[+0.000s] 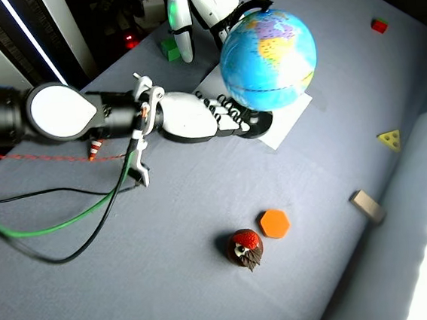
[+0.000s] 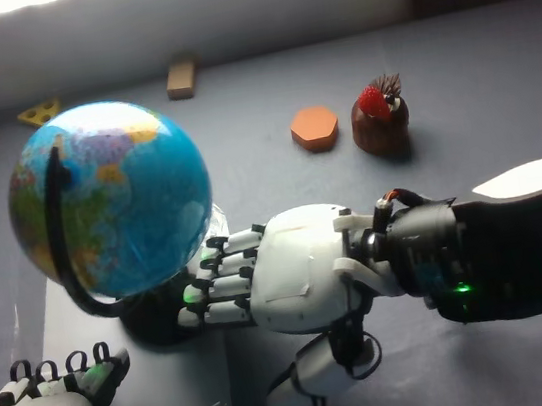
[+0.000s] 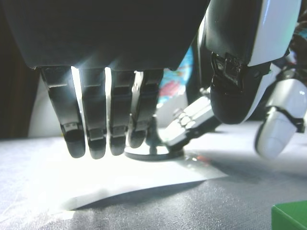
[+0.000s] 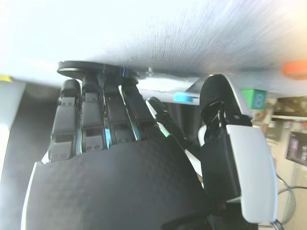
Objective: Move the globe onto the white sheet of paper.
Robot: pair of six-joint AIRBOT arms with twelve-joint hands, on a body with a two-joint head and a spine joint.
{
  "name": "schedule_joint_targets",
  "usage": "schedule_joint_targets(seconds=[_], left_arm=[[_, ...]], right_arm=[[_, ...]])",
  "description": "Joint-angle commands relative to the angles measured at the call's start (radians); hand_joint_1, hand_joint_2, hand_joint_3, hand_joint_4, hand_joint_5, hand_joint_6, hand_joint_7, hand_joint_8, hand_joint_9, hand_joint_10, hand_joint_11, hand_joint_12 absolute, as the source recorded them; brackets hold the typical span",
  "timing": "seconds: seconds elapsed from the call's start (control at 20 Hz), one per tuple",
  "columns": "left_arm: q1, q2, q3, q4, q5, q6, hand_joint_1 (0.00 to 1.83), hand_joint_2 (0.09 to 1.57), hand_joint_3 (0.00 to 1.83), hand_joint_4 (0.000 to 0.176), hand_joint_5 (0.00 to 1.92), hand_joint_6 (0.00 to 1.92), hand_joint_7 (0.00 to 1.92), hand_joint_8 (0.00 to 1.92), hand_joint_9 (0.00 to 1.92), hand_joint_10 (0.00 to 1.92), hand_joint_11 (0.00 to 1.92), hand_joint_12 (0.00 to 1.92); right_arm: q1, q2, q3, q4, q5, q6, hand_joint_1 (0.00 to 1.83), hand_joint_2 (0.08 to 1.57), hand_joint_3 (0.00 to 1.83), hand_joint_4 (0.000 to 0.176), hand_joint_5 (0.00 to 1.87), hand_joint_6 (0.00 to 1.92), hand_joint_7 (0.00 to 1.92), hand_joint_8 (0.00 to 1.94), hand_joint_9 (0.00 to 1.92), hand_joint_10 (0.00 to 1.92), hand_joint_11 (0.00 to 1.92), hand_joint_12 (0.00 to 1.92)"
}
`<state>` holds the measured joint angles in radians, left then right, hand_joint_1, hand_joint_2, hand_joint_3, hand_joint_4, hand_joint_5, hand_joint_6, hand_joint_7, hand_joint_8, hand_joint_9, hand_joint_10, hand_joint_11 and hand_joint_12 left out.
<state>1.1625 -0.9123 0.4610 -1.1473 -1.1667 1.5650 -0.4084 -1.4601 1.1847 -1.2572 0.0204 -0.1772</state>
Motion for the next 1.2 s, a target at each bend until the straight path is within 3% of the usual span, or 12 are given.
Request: schedule_joint_targets(seconds=[0.0, 0.45, 0.6, 0.8, 0.85, 1.0, 1.15], left_arm=[[-0.007, 0.002, 0.003, 0.046, -0.064, -0.006, 0.0, 1.23, 0.0, 0.0, 0.11, 0.01, 0.19, 0.0, 0.17, 0.0, 0.0, 0.41], [-0.015, 0.025, -0.042, -0.028, -0.047, -0.005, 0.0, 1.23, 0.0, 0.0, 0.11, 0.0, 0.19, 0.0, 0.17, 0.0, 0.0, 0.41], [-0.052, 0.057, -0.063, -0.093, 0.058, 0.022, 0.0, 1.23, 0.0, 0.0, 0.11, 0.0, 0.19, 0.0, 0.17, 0.0, 0.0, 0.41], [-0.165, 0.072, -0.11, -0.281, 0.19, 0.115, 0.0, 1.22, 0.0, 0.0, 0.11, 0.0, 0.19, 0.0, 0.17, 0.0, 0.0, 0.41], [-0.222, 0.069, -0.127, -0.354, 0.216, 0.18, 0.0, 1.22, 0.0, 0.0, 0.11, 0.0, 0.19, 0.0, 0.17, 0.0, 0.0, 0.41], [-0.362, 0.046, -0.163, -0.545, 0.184, 0.324, 0.0, 1.22, 0.0, 0.0, 0.11, 0.0, 0.2, 0.0, 0.17, 0.0, 0.0, 0.41], [-0.474, 0.026, -0.179, -0.658, 0.156, 0.42, 0.0, 1.23, 0.0, 0.0, 0.12, 0.01, 0.2, 0.0, 0.18, 0.0, 0.0, 0.41]], right_arm=[[0.007, -0.007, -0.001, -0.001, 0.021, 0.01, 0.01, 1.22, 0.01, 0.0, 0.02, 0.0, 0.0, 0.0, 0.03, 0.02, 0.0, 0.0], [0.032, 0.016, -0.015, -0.001, 0.04, 0.074, 0.01, 1.22, 0.01, 0.0, 0.01, 0.0, 0.0, 0.0, 0.03, 0.02, 0.0, 0.0], [0.037, 0.063, -0.061, -0.001, 0.081, 0.073, 0.01, 1.23, 0.01, 0.0, 0.01, 0.0, 0.0, 0.0, 0.03, 0.02, 0.0, 0.0], [0.049, 0.114, -0.111, -0.001, 0.032, 0.078, 0.0, 1.23, 0.01, 0.0, 0.01, 0.0, 0.0, 0.0, 0.03, 0.02, 0.0, 0.0], [0.047, 0.145, -0.132, -0.001, 0.029, 0.106, 0.0, 1.23, 0.01, 0.0, 0.01, 0.0, 0.0, 0.0, 0.03, 0.02, 0.0, 0.0], [0.048, 0.253, -0.21, -0.001, 0.018, 0.212, 0.0, 1.23, 0.01, 0.0, 0.01, 0.0, 0.0, 0.0, 0.03, 0.02, 0.0, 0.0], [0.056, 0.362, -0.293, -0.001, -0.019, 0.29, 0.0, 1.23, 0.01, 0.0, 0.01, 0.0, 0.0, 0.0, 0.03, 0.02, 0.0, 0.0]])
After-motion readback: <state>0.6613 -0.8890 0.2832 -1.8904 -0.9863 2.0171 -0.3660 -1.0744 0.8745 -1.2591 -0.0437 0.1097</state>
